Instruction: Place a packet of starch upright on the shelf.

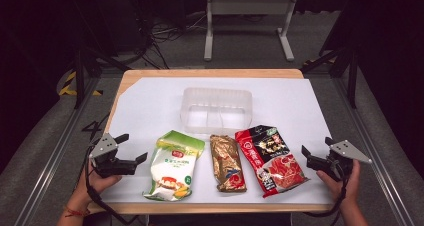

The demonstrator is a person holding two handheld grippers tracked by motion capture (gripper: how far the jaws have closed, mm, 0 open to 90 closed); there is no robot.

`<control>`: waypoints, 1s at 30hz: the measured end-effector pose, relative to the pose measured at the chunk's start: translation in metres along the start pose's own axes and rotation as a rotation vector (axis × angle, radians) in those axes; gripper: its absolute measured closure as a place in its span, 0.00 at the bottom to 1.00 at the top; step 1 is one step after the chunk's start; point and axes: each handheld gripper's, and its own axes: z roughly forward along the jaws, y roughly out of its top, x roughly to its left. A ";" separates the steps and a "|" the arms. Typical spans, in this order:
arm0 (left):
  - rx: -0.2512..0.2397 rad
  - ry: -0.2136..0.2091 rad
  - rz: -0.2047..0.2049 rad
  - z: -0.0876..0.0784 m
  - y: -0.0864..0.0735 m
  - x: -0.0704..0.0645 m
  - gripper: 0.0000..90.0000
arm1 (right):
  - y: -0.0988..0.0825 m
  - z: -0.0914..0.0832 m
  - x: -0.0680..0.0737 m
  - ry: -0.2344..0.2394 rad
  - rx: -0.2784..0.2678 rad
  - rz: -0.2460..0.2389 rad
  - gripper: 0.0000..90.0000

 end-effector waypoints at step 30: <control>0.019 -0.246 -0.035 0.022 0.017 -0.007 0.07 | 0.040 -0.013 0.036 0.221 0.055 -0.140 0.13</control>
